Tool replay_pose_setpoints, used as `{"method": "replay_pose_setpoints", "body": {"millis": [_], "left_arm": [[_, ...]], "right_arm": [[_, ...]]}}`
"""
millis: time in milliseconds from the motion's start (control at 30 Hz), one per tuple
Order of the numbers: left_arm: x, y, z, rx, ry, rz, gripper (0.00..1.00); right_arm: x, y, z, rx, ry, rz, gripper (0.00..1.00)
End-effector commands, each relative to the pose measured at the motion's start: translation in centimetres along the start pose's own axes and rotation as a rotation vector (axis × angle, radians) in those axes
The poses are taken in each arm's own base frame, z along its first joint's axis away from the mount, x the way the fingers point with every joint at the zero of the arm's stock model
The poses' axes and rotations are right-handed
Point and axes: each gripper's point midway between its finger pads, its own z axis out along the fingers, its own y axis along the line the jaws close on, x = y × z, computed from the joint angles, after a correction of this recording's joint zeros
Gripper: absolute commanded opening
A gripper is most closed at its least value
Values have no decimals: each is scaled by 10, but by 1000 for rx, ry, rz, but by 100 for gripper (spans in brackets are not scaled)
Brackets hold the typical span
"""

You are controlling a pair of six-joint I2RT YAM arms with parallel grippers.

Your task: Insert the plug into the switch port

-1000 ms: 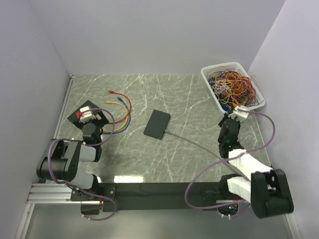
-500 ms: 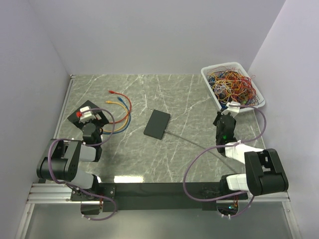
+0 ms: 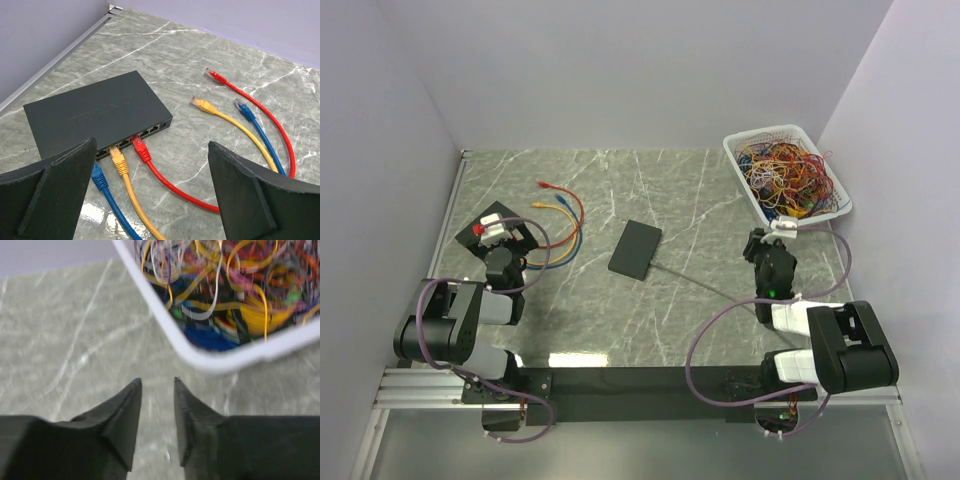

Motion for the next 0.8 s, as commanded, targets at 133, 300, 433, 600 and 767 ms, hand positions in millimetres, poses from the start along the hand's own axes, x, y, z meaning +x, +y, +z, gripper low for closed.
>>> {"method": "replay_pose_setpoints", "body": {"millis": [133, 300, 433, 600, 767], "left_arm": [[-17, -3, 3, 1, -59, -23, 99], [-18, -3, 3, 0, -62, -24, 99], [-18, -2, 3, 0, -62, -24, 99], [-18, -2, 3, 0, -62, -24, 99], [-17, -2, 2, 0, -61, -24, 99]], "right_arm": [[-24, 8, 0, -91, -114, 2, 48], [-22, 5, -3, -80, -103, 5, 91], [-21, 6, -4, -76, -104, 2, 93], [-21, 7, -3, -82, -100, 2, 95], [-21, 5, -4, -77, -99, -1, 96]]}}
